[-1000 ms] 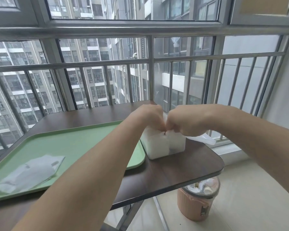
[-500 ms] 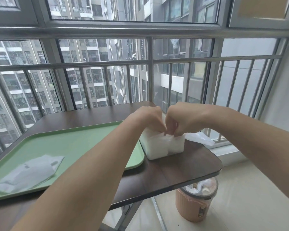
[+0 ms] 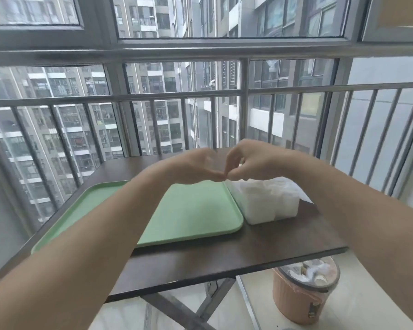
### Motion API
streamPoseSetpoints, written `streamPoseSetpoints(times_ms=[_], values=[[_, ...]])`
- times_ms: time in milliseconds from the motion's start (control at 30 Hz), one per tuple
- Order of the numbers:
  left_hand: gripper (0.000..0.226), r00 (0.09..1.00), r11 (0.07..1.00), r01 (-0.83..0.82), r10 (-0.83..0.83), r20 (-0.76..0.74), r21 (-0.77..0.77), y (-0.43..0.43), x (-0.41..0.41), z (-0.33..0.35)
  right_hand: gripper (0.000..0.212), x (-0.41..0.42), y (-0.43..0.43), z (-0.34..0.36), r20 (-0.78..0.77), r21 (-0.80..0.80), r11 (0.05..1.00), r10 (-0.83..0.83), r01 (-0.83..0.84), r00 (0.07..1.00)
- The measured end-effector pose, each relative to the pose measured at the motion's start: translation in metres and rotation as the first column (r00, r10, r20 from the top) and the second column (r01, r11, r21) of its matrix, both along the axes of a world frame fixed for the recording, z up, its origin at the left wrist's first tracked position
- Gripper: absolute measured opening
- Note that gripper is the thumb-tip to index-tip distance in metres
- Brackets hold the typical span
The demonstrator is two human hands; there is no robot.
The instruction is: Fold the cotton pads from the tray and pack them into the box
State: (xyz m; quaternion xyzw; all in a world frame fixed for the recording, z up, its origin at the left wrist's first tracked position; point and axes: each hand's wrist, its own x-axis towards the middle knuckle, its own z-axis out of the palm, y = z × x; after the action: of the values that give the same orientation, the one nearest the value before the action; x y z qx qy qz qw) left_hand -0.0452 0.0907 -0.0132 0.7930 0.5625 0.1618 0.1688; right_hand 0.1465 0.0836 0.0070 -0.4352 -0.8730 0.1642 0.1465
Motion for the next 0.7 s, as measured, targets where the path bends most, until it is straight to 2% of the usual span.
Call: streamPoseSetpoints(times_ms=[133, 167, 267, 400, 467, 567, 633, 700], values=[[0.019, 0.986, 0.996, -0.09, 0.088, -0.143, -0.007, -0.039, -0.064, 0.003, 0.008, -0.057, 0.002, -0.013, -0.049, -0.028, 0.997, 0.076, -0.078, 0.996], [0.014, 0.981, 0.993, -0.121, 0.118, -0.157, -0.009, -0.046, -0.08, 0.002, 0.008, -0.071, 0.001, -0.017, -0.058, -0.039, 0.994, 0.097, -0.099, 0.994], [0.031, 0.963, 0.978, -0.207, 0.196, -0.184, -0.041, -0.067, -0.126, -0.003, 0.01, -0.112, -0.002, -0.027, -0.049, -0.06, 0.983, 0.168, -0.171, 0.985], [0.034, 0.947, 0.957, -0.288, 0.279, -0.16, -0.038, -0.082, -0.167, -0.013, 0.014, -0.158, -0.004, -0.04, -0.018, -0.082, 0.969, 0.232, -0.233, 0.972], [0.036, 0.938, 0.944, -0.316, 0.295, -0.183, -0.099, -0.083, -0.176, -0.02, 0.018, -0.175, -0.005, -0.045, 0.019, -0.112, 0.96, 0.261, -0.257, 0.965], [0.055, 0.938, 0.918, -0.331, 0.294, -0.184, -0.22, -0.085, -0.181, -0.029, 0.043, -0.195, -0.007, -0.053, 0.132, -0.112, 0.959, 0.275, -0.261, 0.952], [0.064, 0.94, 0.914, -0.333, 0.301, -0.163, -0.233, -0.083, -0.184, -0.032, 0.063, -0.205, -0.007, -0.059, 0.195, -0.103, 0.965, 0.256, -0.24, 0.947], [0.066, 0.942, 0.915, -0.33, 0.303, -0.141, -0.232, -0.079, -0.187, -0.034, 0.065, -0.213, -0.005, -0.063, 0.222, -0.126, 0.961, 0.269, -0.246, 0.937]])
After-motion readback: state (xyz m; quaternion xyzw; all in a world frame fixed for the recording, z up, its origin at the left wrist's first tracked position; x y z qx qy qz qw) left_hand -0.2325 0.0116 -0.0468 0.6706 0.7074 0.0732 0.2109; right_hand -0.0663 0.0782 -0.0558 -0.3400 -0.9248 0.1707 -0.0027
